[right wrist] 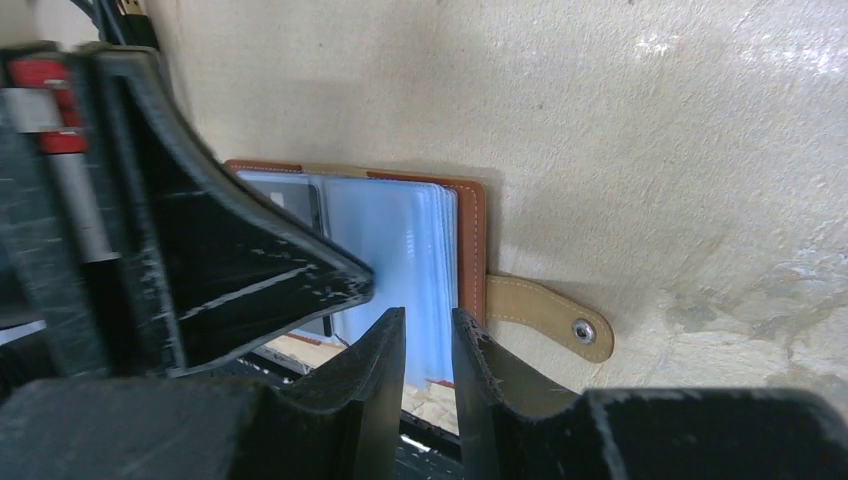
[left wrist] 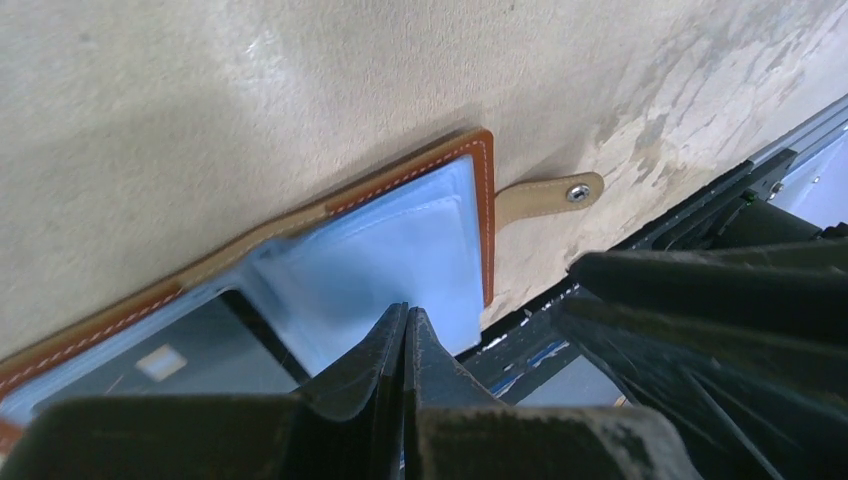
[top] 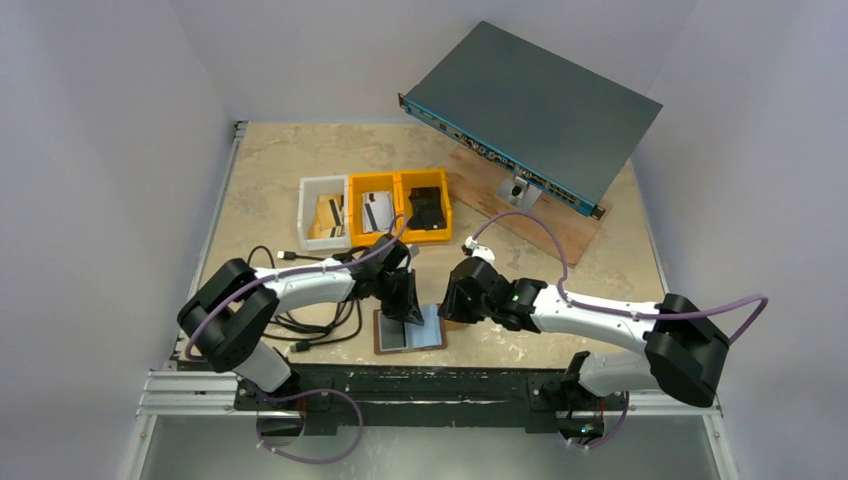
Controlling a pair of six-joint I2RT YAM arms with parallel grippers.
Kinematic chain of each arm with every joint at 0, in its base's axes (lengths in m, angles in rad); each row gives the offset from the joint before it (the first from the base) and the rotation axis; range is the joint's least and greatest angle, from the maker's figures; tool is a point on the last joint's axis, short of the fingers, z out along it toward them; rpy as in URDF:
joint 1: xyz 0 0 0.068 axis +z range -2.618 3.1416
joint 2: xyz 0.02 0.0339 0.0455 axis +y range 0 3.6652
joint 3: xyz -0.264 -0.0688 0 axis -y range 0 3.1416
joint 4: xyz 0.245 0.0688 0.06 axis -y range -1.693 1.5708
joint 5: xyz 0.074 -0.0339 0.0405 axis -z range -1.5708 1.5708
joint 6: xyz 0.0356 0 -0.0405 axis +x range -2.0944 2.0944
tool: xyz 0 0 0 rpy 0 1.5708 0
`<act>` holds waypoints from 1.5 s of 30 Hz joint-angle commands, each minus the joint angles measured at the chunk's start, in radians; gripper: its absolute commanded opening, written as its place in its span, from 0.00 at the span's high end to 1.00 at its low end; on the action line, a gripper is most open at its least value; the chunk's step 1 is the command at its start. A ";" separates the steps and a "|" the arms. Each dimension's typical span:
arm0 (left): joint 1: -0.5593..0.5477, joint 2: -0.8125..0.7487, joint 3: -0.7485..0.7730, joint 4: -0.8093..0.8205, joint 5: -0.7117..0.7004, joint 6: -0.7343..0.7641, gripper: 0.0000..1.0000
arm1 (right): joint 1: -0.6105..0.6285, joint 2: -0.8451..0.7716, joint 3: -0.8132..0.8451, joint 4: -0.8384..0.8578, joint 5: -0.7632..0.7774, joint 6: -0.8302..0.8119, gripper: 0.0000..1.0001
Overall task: Take the credit cards out of the card holder
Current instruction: Remove the credit card from the card holder.
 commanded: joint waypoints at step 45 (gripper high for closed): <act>0.153 -0.315 -0.129 -0.221 -0.240 0.084 1.00 | 0.007 0.196 -0.029 0.188 -0.132 0.057 0.89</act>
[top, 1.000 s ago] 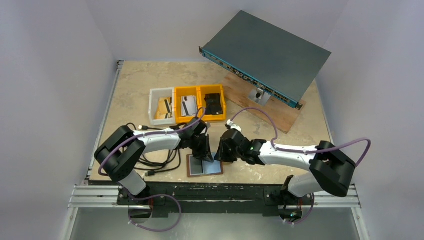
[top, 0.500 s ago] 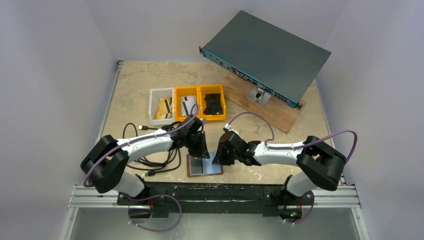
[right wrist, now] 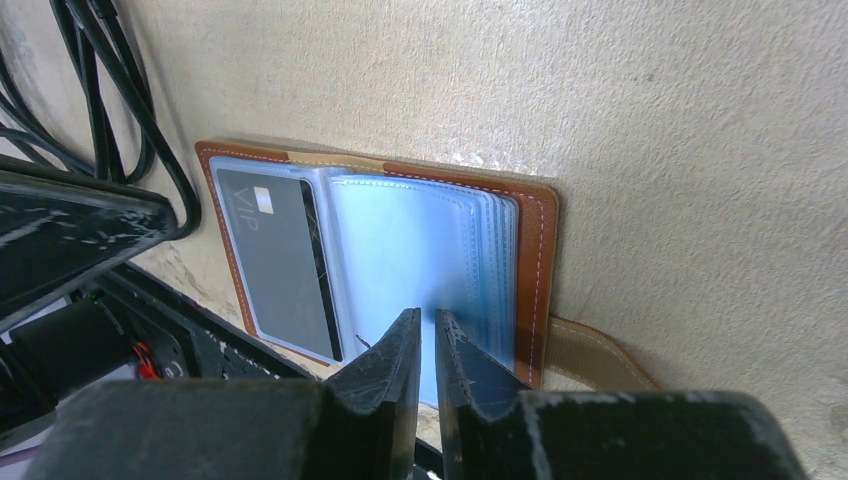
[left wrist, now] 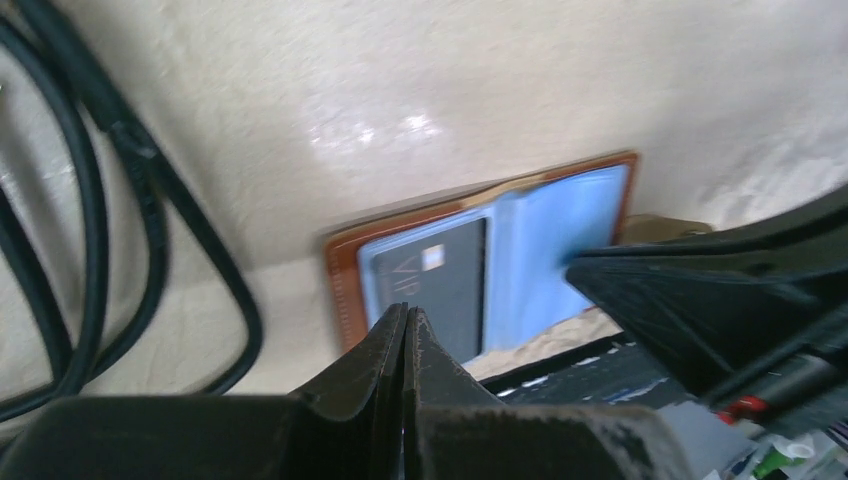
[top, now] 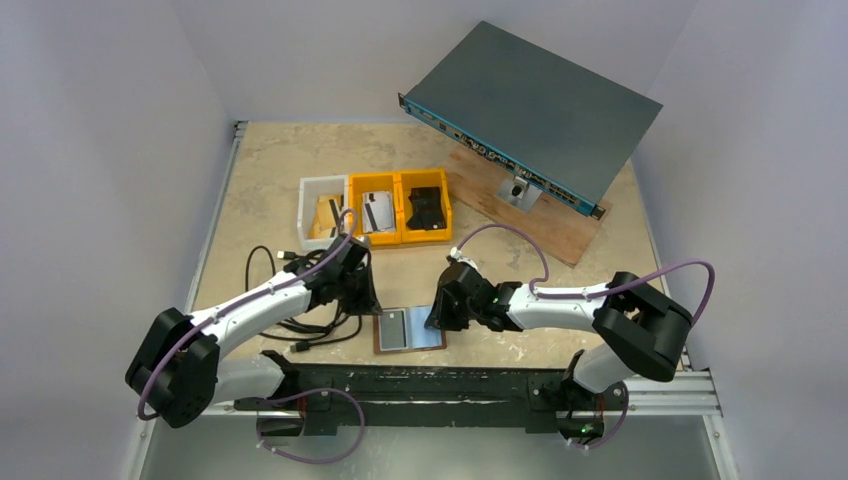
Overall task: Take the credit cards out of the card holder
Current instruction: Remove the credit card from the card holder.
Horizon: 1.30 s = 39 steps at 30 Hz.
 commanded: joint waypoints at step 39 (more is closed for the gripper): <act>0.012 0.095 -0.086 0.100 -0.008 0.004 1.00 | 0.052 0.056 0.210 -0.054 -0.022 -0.078 0.82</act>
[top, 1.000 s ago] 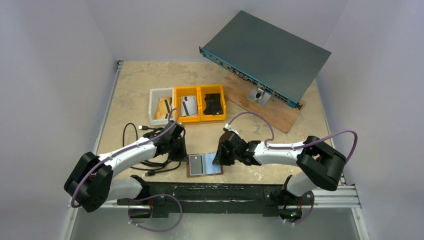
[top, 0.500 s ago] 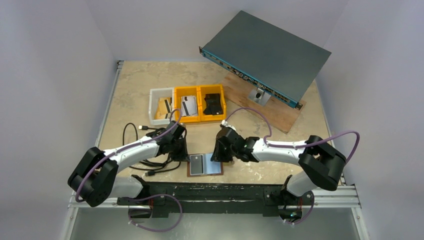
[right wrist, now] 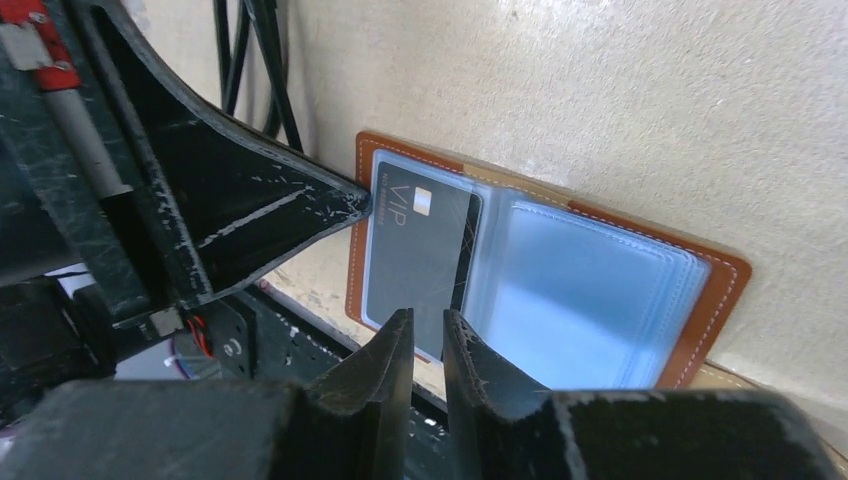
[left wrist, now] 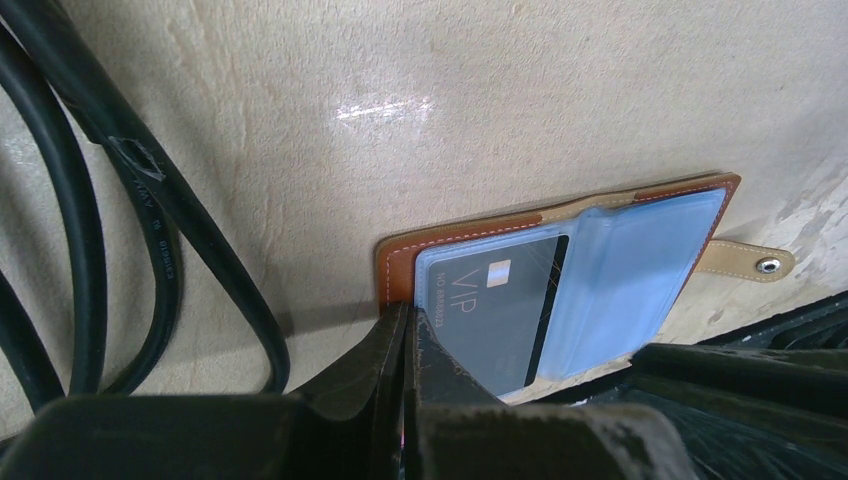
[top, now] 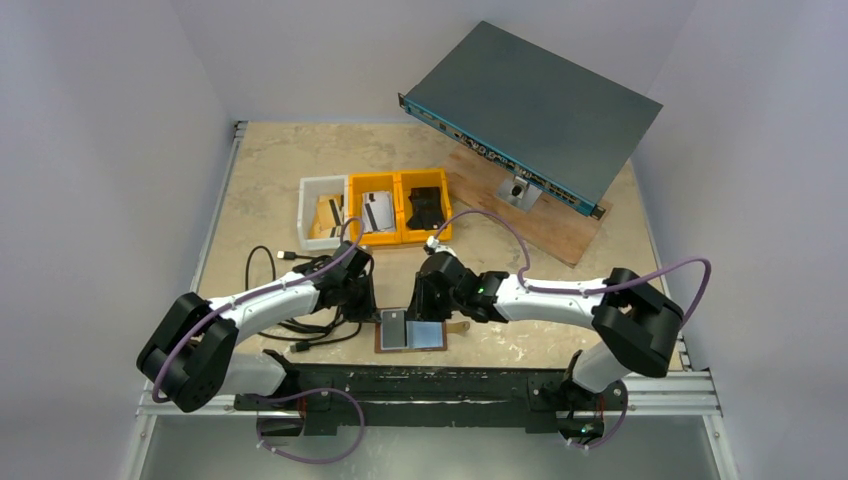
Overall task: Take the credit cards out of the card holder
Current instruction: Remove the credit card from the card holder.
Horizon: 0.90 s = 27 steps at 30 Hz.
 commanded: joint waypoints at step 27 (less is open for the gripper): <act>0.004 0.011 -0.019 0.039 0.016 -0.002 1.00 | 0.003 0.136 -0.040 0.152 -0.071 0.029 0.78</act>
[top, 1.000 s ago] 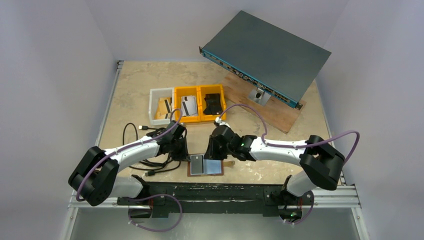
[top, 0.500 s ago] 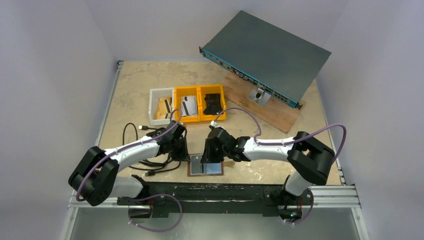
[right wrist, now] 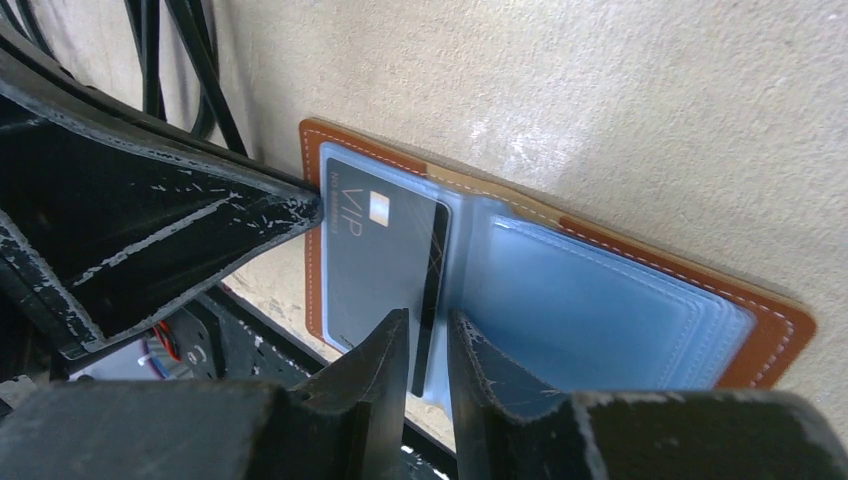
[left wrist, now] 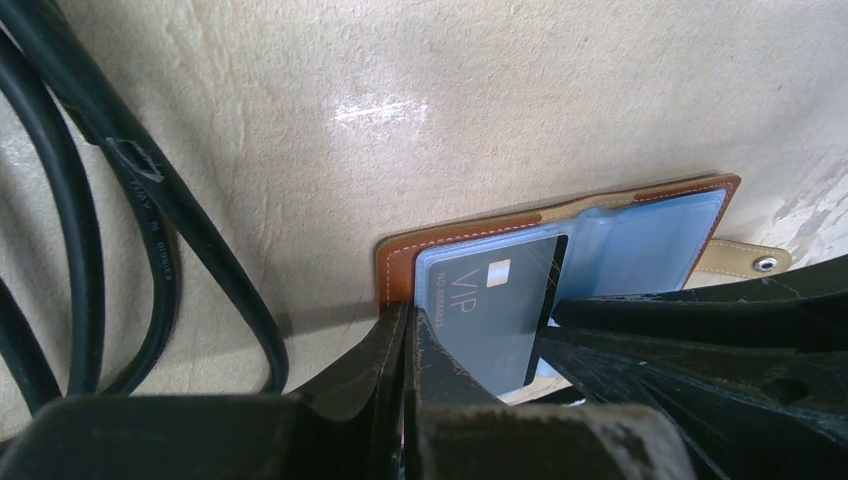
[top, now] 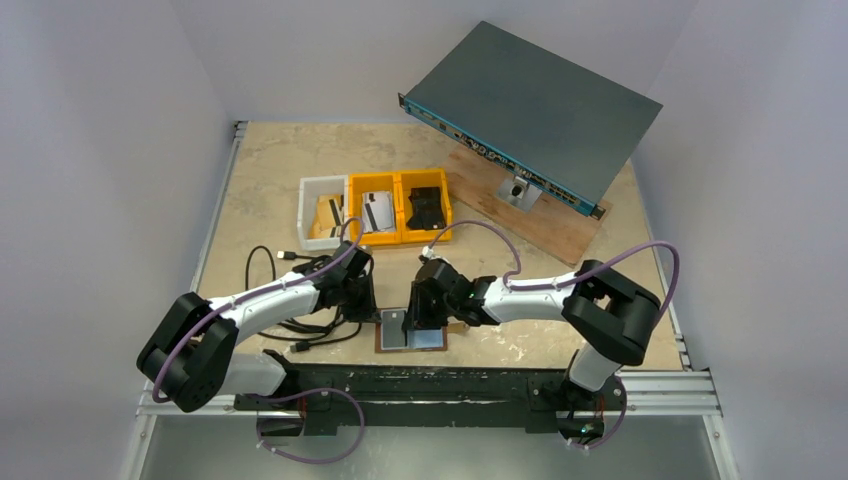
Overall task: Take the credit cards out of the card holder
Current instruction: Remove the credit card from the card holder.
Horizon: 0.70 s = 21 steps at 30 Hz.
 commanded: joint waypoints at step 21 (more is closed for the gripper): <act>0.003 -0.094 0.043 -0.031 0.083 0.023 0.95 | -0.028 0.031 -0.090 0.088 -0.027 0.036 0.77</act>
